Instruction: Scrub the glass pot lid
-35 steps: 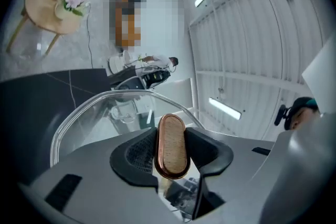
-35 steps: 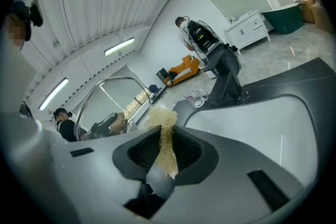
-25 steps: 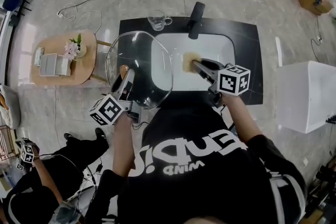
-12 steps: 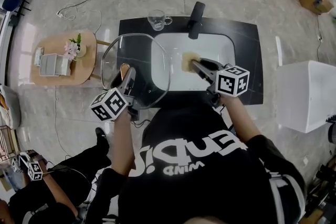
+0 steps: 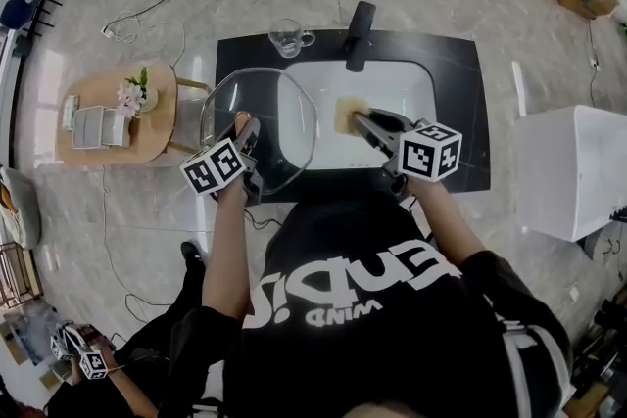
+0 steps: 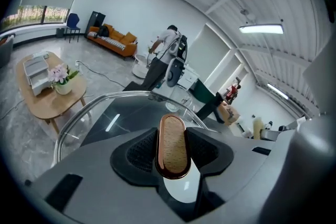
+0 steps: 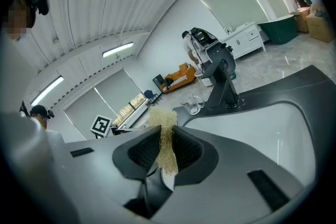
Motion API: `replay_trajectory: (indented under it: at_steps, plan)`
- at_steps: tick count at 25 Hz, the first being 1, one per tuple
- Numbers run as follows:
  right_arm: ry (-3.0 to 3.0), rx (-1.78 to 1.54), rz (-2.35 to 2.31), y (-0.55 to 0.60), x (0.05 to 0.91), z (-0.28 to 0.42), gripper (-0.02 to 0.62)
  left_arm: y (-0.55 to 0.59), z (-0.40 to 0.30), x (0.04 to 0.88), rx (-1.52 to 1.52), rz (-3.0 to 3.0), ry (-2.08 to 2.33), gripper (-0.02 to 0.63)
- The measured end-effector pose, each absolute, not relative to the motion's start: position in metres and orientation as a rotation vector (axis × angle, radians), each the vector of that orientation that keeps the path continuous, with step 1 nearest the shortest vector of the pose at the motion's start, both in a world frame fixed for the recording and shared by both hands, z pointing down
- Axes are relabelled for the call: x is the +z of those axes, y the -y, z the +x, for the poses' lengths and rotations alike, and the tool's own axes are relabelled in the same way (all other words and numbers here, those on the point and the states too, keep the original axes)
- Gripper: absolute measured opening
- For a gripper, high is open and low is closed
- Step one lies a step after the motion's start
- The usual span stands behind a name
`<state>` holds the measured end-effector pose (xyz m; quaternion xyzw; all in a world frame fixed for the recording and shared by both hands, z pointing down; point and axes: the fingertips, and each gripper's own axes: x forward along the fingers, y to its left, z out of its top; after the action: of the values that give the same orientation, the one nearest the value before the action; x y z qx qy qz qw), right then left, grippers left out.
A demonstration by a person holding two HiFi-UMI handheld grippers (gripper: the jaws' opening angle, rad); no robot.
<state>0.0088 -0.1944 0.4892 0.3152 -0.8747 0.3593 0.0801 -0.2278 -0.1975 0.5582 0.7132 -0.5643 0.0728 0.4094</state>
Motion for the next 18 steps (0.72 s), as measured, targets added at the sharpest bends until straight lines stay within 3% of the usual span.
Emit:
replay_trajectory:
  at_steps: [18]
  plan:
    - [2.599, 1.103, 0.967, 0.197, 0.496, 0.014, 0.058, 0.231, -0.229, 0.620, 0.381, 1.706, 1.416, 0.181]
